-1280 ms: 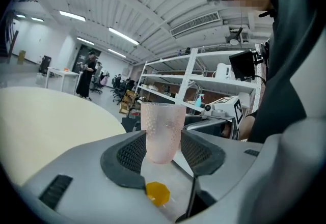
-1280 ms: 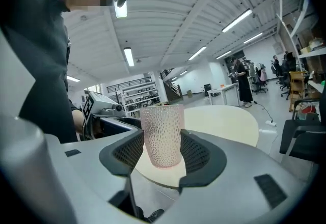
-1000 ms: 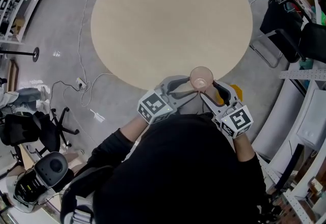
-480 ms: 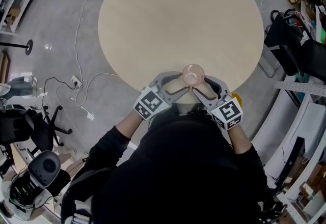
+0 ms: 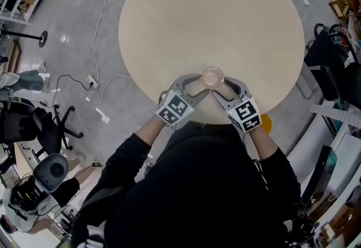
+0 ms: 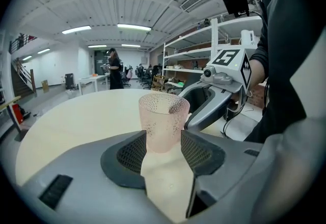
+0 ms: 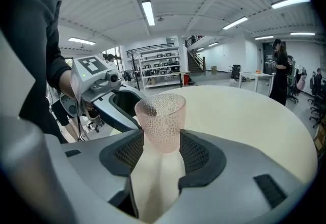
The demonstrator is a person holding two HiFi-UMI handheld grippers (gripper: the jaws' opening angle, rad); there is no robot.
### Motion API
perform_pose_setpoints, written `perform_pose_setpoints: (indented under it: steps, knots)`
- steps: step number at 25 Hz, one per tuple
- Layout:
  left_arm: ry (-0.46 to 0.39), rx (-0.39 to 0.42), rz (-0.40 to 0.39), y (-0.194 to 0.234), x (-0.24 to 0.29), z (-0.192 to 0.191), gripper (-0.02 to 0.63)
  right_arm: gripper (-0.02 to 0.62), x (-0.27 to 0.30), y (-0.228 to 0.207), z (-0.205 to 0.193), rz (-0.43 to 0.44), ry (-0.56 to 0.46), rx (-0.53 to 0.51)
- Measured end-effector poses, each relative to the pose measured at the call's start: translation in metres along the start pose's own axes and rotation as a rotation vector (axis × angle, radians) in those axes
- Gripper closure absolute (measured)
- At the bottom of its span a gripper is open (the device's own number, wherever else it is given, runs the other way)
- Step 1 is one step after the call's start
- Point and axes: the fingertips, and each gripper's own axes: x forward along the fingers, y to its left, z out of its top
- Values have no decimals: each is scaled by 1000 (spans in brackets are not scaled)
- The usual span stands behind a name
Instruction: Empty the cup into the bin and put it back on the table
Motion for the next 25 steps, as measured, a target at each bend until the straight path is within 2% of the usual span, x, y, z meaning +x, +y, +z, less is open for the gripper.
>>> perform_pose_setpoints:
  steps: [5,9,14,19,22,25]
  knots:
    - [80,9,58,30,32,-13,380,370,31,-32,-13,17,55,-34]
    - [146,-3,60,47,55,-22,380,370,48,-53,-24,1,121,-54]
    - [188,-19,74,56,72,-33,382,370,63,-65,-37,-7,173,-23]
    - [189,-86,87,60,74,-35,380,370,66,-69,-37,-20,157,28]
    - [204,-170,106,60,70,-47,380,370,62,-67,-44,-12,157,77]
    - [165,-248,148,61,52,-50,380,370,52,-60,-53,3,164,110]
